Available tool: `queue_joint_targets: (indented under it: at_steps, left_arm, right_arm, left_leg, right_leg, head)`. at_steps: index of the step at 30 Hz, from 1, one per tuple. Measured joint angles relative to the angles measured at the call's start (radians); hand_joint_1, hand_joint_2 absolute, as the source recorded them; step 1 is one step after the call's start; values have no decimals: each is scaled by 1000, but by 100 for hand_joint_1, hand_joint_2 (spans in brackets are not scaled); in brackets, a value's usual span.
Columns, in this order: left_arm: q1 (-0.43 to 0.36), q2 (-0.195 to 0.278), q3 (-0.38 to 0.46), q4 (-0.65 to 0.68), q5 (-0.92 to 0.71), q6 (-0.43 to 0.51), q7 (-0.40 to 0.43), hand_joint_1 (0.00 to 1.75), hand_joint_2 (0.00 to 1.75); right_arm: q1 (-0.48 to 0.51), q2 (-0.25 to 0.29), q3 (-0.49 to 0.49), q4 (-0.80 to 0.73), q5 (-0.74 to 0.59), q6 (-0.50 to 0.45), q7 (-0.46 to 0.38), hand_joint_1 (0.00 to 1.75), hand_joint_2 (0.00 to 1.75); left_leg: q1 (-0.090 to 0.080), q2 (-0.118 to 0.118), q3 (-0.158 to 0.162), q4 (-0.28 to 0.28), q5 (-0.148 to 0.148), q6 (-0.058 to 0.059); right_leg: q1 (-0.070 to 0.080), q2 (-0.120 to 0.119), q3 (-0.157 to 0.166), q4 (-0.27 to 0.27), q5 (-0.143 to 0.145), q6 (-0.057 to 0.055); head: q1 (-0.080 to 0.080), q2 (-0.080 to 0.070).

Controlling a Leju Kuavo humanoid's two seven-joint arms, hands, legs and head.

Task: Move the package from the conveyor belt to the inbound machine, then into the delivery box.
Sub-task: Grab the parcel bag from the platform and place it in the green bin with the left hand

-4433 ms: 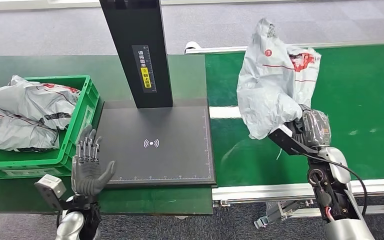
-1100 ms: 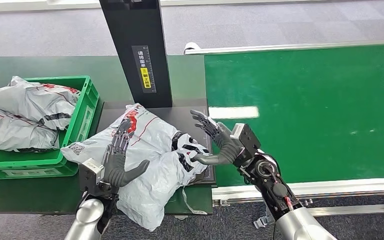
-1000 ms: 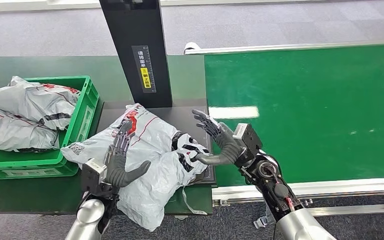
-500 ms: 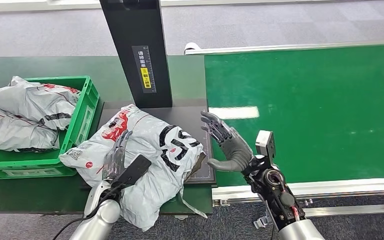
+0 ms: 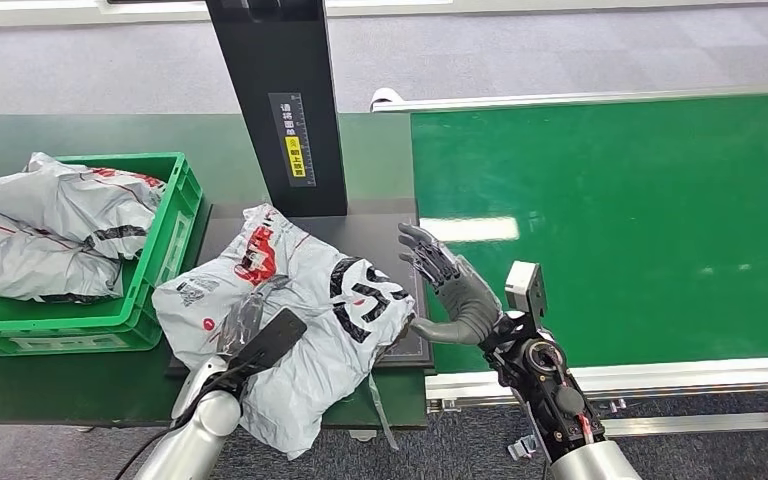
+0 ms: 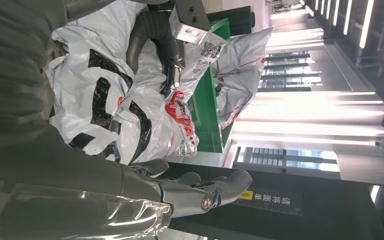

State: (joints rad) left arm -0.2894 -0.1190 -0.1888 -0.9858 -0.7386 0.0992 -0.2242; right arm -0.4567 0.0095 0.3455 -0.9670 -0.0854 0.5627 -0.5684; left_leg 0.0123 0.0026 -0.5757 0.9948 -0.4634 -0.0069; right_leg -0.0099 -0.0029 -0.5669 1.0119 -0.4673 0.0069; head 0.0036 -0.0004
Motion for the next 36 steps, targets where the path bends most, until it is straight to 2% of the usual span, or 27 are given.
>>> queue_joint_targets:
  at_steps: [14, 18, 22, 26, 29, 31, 33, 36]
  left_arm:
    - [-11, -3, 0, 8, 5, -1, -5, 147, 175]
    - [-12, -4, 0, 9, 6, -2, -6, 168, 175]
    - [-15, -4, 0, 9, 32, -17, -18, 170, 175]
    - [-19, -4, -1, 10, 71, -41, -34, 172, 175]
    - [-25, -4, -7, 18, 86, -50, -49, 174, 175]
    - [-27, -5, -10, 23, 103, -34, -83, 175, 175]
    - [-6, -6, -11, -1, 147, 34, -182, 175, 175]
    - [60, -7, -13, -126, 250, 106, -319, 175, 175]
  right_arm:
    - [0, 0, -1, 0, 2, 0, 0, 0, 175]
    - [0, 0, -1, 0, 2, 0, 0, 0, 175]
    - [2, 0, -6, 0, 3, -14, 8, 0, 175]
    - [4, 3, -34, 14, -46, -40, 81, 0, 175]
    - [4, 8, -73, 56, -176, 24, 169, 0, 175]
    - [4, 10, -91, 86, -213, 42, 186, 0, 175]
    - [6, 10, -101, 98, -139, -53, 159, 0, 175]
    - [23, 10, -110, 72, 17, -419, 136, 0, 175]
  left_leg:
    - [0, -1, 0, 0, 0, 0]
    - [0, -1, 0, 0, 0, 0]
    - [0, -1, 0, 0, 0, 0]
    - [0, -1, 0, 0, 0, 0]
    - [0, -1, 0, 0, 0, 0]
    - [0, -2, 0, 0, 0, 0]
    - [0, -1, -1, 0, 0, 0]
    - [0, 0, -4, 0, 0, 0]
  right_leg:
    - [0, 0, 0, 0, 0, 0]
    - [0, 0, 0, 0, 0, 0]
    - [0, 0, 0, 0, 0, 0]
    - [0, -1, 0, 0, 0, 0]
    - [0, -1, 0, 0, 0, 0]
    - [0, -2, 1, 0, 0, 0]
    - [0, -1, -1, 0, 0, 0]
    - [0, 0, -5, 0, 0, 1]
  head:
    - [0, 0]
    - [0, 0]
    - [0, 0]
    - [0, 0]
    - [0, 0]
    - [0, 0]
    - [0, 0]
    - [0, 0]
